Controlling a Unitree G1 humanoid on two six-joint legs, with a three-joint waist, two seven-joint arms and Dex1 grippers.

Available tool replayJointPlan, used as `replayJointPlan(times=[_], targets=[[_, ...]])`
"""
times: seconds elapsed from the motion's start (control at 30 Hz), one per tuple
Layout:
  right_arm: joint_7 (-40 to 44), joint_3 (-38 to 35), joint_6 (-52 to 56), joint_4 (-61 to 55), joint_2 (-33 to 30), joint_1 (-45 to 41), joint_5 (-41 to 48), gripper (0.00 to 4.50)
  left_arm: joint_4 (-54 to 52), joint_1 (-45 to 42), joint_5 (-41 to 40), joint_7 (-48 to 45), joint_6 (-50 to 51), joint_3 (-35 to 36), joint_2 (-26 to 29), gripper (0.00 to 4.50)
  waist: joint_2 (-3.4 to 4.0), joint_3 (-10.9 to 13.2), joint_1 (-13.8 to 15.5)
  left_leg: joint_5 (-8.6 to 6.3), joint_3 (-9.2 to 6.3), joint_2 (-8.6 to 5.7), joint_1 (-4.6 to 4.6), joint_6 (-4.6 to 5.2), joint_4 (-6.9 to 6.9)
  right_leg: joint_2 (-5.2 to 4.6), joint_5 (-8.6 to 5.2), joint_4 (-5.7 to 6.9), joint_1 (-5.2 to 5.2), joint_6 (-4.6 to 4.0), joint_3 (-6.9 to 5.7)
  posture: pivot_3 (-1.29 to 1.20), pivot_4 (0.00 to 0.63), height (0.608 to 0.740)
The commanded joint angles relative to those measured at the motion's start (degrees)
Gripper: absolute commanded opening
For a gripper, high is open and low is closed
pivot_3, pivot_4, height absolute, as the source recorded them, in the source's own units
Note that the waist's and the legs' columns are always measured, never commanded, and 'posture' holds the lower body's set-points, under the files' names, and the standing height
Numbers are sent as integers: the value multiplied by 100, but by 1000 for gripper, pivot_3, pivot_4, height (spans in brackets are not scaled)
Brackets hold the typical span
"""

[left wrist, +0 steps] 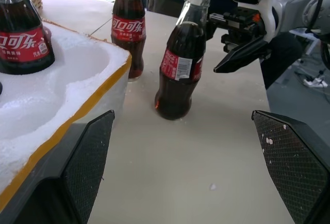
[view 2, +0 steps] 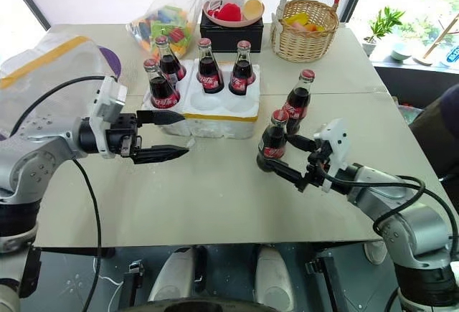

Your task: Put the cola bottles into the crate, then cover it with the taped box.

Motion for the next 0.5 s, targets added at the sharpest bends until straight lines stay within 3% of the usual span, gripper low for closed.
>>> replayJointPlan(times=[0.03, 0.2, 0.3, 0.33, 0.37, 0.5], targets=[[-5, 281, -307, 351, 248, -306, -312, 4500, -64, -130, -18, 37, -100, 58, 16, 4462, 0, 0, -4, 0, 0, 0, 1, 0, 0, 0, 0, 1, 0, 0, 0, 0, 150, 740], [-114, 509, -542, 943, 528, -668, -748, 4500, -91, -114, 1, 64, -103, 32, 50, 4462, 1, 0, 17, 0, 0, -1, -2, 0, 0, 0, 0, 1, 0, 1, 0, 0, 150, 740], [-120, 421, -648, 1040, 673, -815, -740, 3736, -134, -67, -30, 99, -60, 83, 79, 4500, 1, 1, 11, 0, 0, -1, -3, 0, 2, 0, 0, 1, 0, 1, -1, 0, 150, 740], [-58, 316, -550, 891, 689, -871, -515, 3047, -150, -28, -39, 117, -45, 136, 114, 4500, 1, 0, 13, 0, -1, -1, -3, 0, 1, 0, 0, 1, -1, 1, -1, 0, 150, 740], [2, 195, -371, 667, 659, -957, -213, 2816, -150, 20, -61, 136, -17, 221, 162, 4500, 3, 2, 10, 0, -1, -1, -3, 0, 1, 0, 0, 1, -1, 1, -1, 0, 150, 740], [278, -117, 286, 40, 294, -1437, 758, 2833, -110, 264, -230, 311, 125, 679, 339, 4500, 13, 10, -22, 1, -1, 0, -23, 1, 1, 0, 2, 8, -24, 3, 1, 0, 150, 740]])
